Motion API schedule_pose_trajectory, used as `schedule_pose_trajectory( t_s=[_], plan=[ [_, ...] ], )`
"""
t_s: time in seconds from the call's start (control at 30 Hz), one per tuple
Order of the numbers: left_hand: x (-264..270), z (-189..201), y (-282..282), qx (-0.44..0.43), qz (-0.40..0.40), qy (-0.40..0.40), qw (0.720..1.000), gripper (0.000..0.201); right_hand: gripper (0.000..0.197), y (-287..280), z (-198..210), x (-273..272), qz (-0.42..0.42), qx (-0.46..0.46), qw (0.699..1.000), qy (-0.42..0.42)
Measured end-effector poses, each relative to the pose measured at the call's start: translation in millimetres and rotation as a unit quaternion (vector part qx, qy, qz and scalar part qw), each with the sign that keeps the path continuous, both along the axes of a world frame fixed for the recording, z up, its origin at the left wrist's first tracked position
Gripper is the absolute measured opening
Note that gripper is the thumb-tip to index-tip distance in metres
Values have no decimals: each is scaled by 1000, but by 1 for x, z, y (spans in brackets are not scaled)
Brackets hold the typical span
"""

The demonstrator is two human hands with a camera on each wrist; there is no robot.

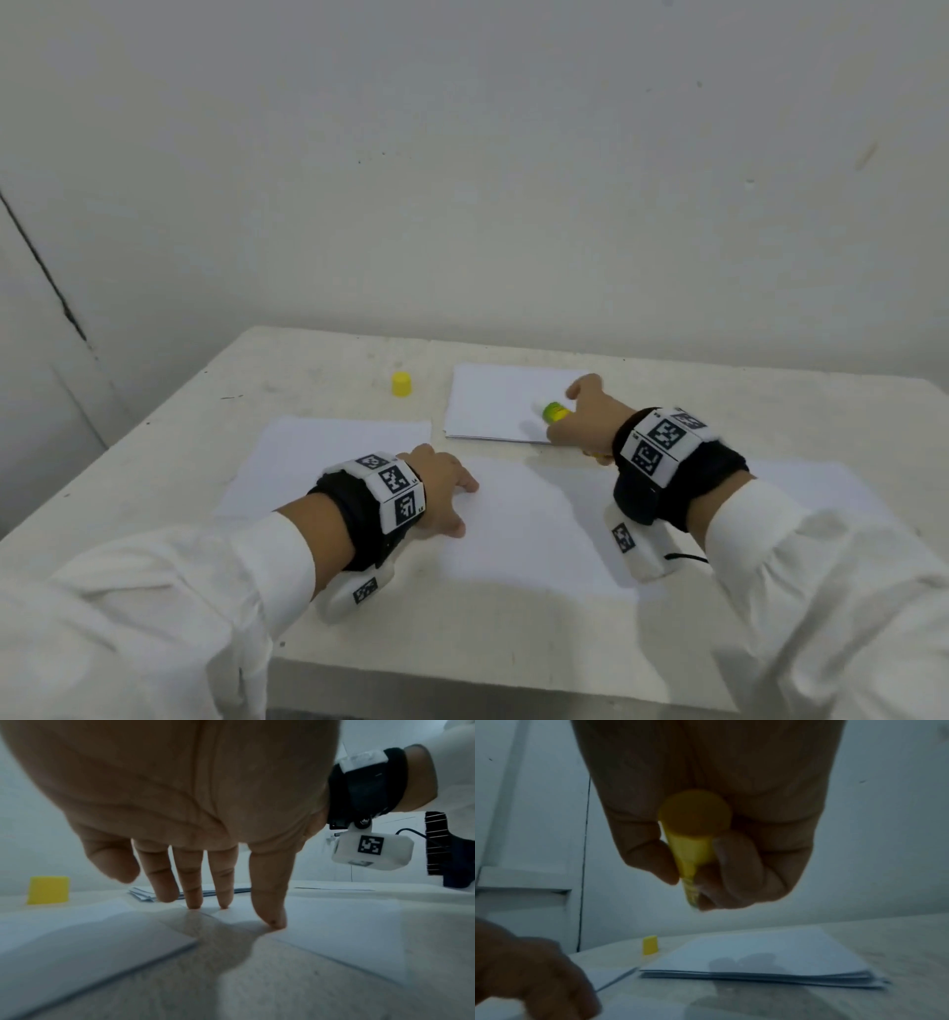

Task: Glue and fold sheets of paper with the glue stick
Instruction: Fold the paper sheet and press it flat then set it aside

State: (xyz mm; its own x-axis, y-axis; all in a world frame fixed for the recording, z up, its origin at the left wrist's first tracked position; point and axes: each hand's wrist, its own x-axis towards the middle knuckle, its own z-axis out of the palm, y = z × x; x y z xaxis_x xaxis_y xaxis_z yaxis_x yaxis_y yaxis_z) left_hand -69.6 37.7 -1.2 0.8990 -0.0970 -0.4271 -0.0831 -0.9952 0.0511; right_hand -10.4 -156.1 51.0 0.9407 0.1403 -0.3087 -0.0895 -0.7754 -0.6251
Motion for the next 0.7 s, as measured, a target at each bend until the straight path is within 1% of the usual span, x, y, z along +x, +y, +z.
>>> schedule_pose_trajectory(
  t_s=[0.07,0.13,0.23,0.3,0.4,0.53,0.63,0.7],
  plan=[
    [-1,-1,0,1,14,-7,1000,64,43,18,-2,-3,32,-2,999,-25],
    [-2,-1,1,8,14,-7,1000,61,36,33,-2,-7,42,15,998,-52],
    [-3,-2,2,17,5,3,1000,64,32,52,-2,-11,45,21,997,-52],
    [-4,-1,3,25,-18,1,1000,67,19,62,-5,-11,40,-2,998,-55],
    [-6,0,3,48,-60,-3,997,72,32,69,-12,-6,22,-7,998,-64],
    [-6,0,5,69,-83,8,994,78,42,71,-18,-4,-12,-30,996,-85],
    [-6,-1,6,74,-87,9,993,79,43,75,-25,-6,11,-78,991,-110],
    [-6,-3,6,74,-88,5,993,79,44,77,-28,-6,23,-89,989,-112]
  ],
)
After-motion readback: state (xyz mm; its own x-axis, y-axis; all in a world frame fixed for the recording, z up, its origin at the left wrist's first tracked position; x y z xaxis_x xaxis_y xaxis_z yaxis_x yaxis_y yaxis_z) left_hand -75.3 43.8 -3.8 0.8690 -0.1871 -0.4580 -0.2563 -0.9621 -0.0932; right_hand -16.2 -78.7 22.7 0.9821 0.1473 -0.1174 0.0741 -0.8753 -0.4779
